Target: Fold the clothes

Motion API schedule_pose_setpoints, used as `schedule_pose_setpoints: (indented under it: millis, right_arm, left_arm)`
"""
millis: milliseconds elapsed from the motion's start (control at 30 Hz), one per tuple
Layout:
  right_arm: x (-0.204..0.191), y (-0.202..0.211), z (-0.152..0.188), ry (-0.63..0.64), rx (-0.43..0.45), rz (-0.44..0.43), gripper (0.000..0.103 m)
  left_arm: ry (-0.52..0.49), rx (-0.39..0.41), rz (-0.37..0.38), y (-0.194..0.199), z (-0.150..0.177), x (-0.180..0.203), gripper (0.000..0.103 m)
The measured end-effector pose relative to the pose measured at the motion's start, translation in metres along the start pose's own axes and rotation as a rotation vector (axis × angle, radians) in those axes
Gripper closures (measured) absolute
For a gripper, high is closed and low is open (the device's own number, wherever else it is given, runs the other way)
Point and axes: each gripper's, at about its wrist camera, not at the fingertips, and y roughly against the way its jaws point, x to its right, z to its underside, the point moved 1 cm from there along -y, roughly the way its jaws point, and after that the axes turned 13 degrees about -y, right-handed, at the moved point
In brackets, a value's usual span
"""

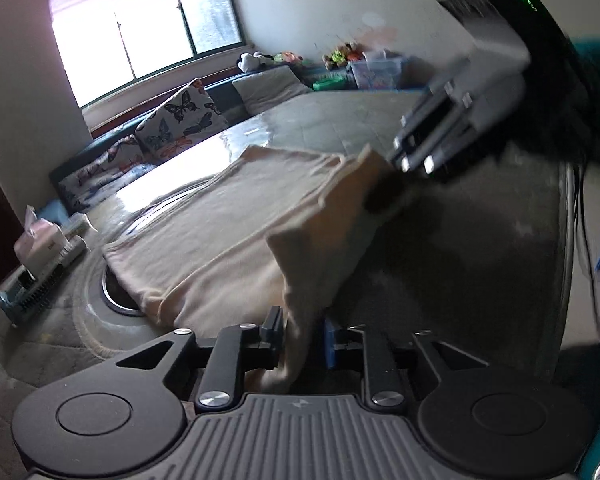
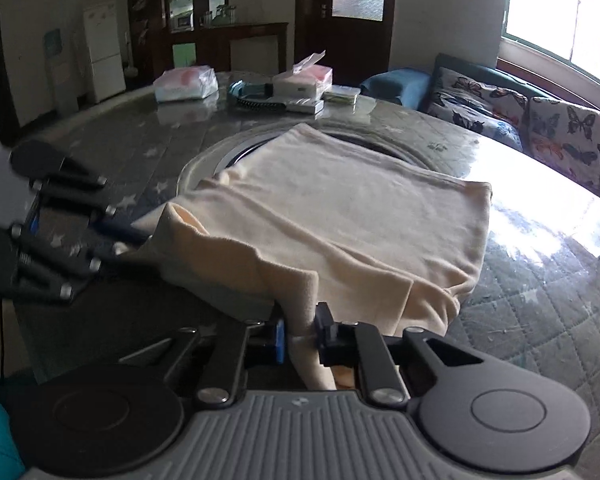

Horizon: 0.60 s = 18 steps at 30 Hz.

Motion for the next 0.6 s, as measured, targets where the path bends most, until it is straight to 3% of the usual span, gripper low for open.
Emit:
schedule_pose_setpoints:
  millis: [167, 233, 300, 600]
  right_arm:
    - [-0.002, 0.001, 0.0, -0.008, 0.022, 0.013, 0.092]
    - [-0.003, 0.004, 0.001, -0.013, 0.043, 0.017, 0.093]
    - [-0.004, 0.008, 0.001, -0.014, 0.064, 0.017, 0.093]
    - [-0.021, 0.054, -0.002, 0.038, 0.138, -0.01, 0.094]
  left_arm:
    - [-0.082, -0.006, -0.063, 0.001, 0.004, 0.004, 0.081]
    - [-0.104, -0.007, -0.076, 0.001, 0.005, 0.005, 0.091]
    - [-0.088, -0.005, -0.065, 0.002, 0.005, 0.003, 0.097]
    - [-0.012, 0.072, -0.039, 0.045, -0.002, -0.006, 0.098]
